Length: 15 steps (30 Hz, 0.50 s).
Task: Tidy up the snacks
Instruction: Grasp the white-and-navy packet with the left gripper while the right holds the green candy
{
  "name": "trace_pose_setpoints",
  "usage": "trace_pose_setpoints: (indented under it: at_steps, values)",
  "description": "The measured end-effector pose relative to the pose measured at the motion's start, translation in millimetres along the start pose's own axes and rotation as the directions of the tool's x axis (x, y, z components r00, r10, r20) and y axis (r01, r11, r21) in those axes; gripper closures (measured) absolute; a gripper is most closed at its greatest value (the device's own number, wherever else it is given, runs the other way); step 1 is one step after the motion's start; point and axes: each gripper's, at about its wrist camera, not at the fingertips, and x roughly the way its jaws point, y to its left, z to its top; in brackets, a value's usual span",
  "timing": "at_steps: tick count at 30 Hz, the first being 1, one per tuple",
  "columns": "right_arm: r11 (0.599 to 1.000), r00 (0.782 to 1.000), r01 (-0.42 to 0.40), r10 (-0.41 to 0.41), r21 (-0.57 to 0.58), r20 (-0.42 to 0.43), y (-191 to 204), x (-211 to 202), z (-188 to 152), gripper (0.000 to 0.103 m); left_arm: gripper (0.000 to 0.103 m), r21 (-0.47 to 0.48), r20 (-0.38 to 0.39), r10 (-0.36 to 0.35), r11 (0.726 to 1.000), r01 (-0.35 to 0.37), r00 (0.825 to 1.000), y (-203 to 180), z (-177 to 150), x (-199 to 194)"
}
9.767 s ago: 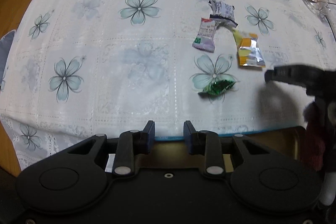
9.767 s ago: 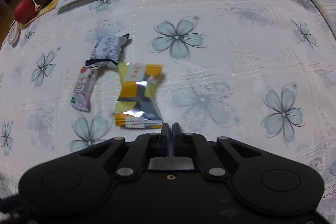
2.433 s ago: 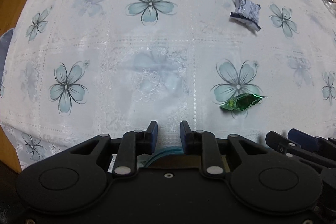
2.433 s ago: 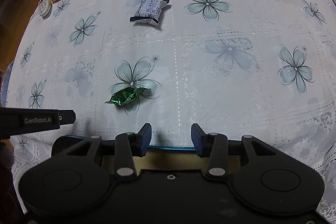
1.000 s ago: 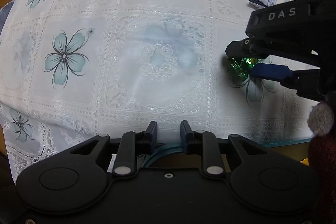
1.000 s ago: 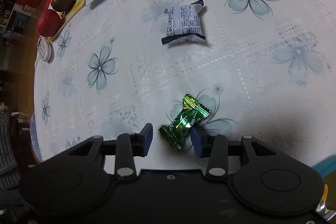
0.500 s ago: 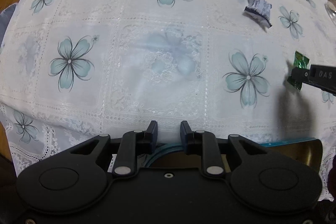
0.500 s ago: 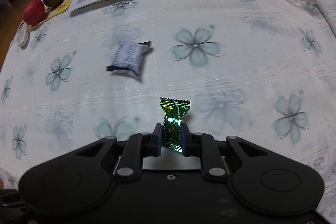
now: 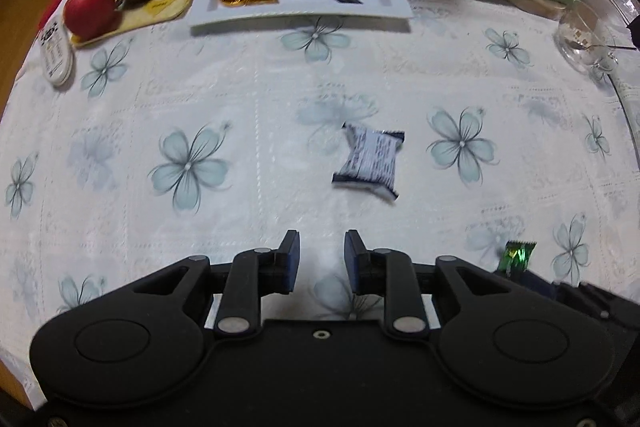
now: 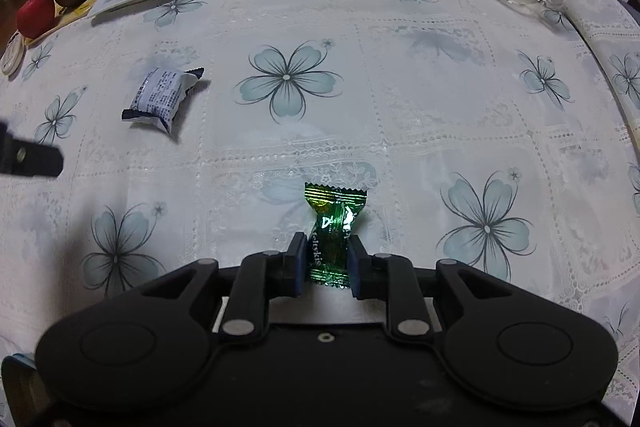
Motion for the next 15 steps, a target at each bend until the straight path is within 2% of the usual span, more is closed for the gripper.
trace_pose_setpoints:
  at_steps: [5,9,12,15]
  values:
    - [1.0,0.999,-0.003,0.005,-0.03,0.047,2.6,-3.3,-9.4,0.079,0.068,0.025,0.025,0.028,0.999,-0.028,0.999,-20.2,30.0,20.5]
    - [0.999,0.997,-0.011,0.014,-0.047,0.073,2.1,-4.8,-14.0,0.077,0.066,0.054,0.041,0.003,0.999,-0.005,0.999,-33.0,41.8,29.7]
    - [0.999,0.996,-0.02,0.024,-0.05,0.082,1.2,-6.3,-16.9,0.076,0.058,0.097,0.049,0.034,0.995,-0.039,0.998,-45.1,45.1,38.3]
    - [0.998,0.995,-0.032,0.037,-0.052,0.089,0.0,-6.5,-18.7,0.075,0.057,0.129,0.041,0.08,0.988,-0.085,0.996,-53.2,46.1,49.5]
